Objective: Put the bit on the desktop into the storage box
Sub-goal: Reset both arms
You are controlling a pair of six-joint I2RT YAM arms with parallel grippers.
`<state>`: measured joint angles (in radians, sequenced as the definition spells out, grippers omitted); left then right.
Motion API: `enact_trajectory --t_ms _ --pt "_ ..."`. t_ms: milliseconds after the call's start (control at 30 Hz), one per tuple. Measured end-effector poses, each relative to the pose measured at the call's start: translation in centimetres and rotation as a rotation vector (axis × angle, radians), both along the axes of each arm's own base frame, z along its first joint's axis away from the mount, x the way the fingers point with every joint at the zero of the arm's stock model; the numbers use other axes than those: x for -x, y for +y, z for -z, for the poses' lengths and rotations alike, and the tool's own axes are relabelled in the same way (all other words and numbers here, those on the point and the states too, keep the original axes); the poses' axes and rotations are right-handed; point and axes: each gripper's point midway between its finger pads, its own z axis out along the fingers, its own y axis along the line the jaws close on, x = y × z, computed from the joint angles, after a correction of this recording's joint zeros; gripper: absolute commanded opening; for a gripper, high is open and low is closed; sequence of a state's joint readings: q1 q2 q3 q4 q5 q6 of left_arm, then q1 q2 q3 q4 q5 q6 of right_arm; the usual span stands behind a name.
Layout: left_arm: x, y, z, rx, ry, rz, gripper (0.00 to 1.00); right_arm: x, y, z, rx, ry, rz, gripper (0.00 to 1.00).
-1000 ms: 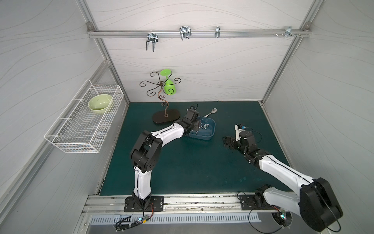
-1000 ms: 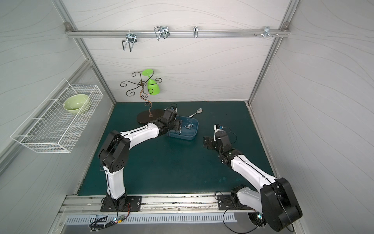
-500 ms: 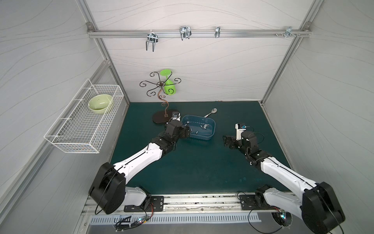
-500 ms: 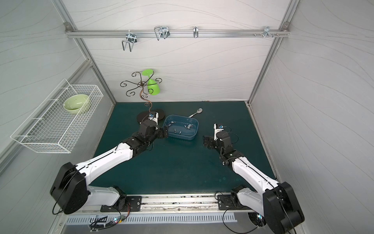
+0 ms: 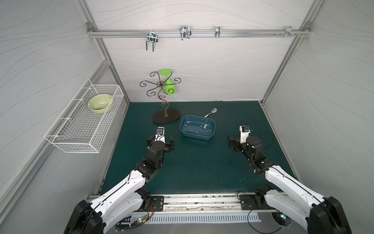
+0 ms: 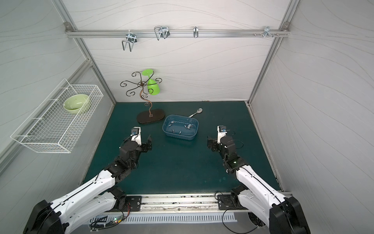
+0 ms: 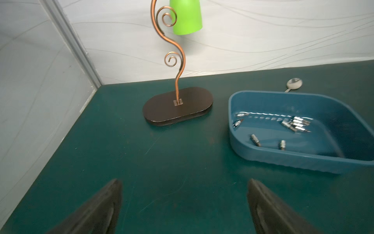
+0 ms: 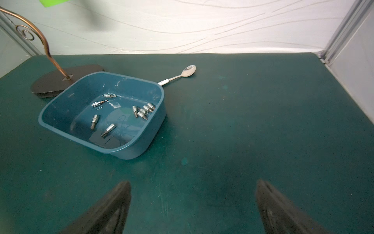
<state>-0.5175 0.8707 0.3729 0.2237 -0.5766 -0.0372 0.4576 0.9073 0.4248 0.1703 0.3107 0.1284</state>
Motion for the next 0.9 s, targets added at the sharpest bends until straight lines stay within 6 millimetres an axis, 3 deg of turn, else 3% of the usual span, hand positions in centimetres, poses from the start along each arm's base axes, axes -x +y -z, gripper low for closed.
enact_trajectory --t_ms 200,333,467,700,833,900 --pt "-0.8 5.1 0.6 0.026 -0.030 -0.188 0.99 -0.8 -2.3 -0.9 0.049 -0.011 0.092 0.99" --pt "-1.2 8.2 2.6 0.022 -0.008 -0.280 0.99 -1.9 -6.9 0.2 -0.030 0.041 0.261 0.99" --pt "-2.4 9.7 4.3 0.031 0.023 -0.291 0.99 -2.0 -11.3 1.8 -0.120 0.083 0.397 0.99" --pt "-4.9 11.7 9.7 0.102 0.120 -0.277 0.99 -2.3 -11.5 2.3 -0.160 0.077 0.382 0.99" --pt "-6.1 11.1 12.3 0.135 0.173 -0.216 1.00 -2.7 -11.1 1.7 -0.157 0.029 0.344 0.99" --pt "-6.7 10.4 12.1 0.147 0.175 -0.176 1.00 -2.7 -10.9 1.9 -0.148 0.025 0.326 0.99"
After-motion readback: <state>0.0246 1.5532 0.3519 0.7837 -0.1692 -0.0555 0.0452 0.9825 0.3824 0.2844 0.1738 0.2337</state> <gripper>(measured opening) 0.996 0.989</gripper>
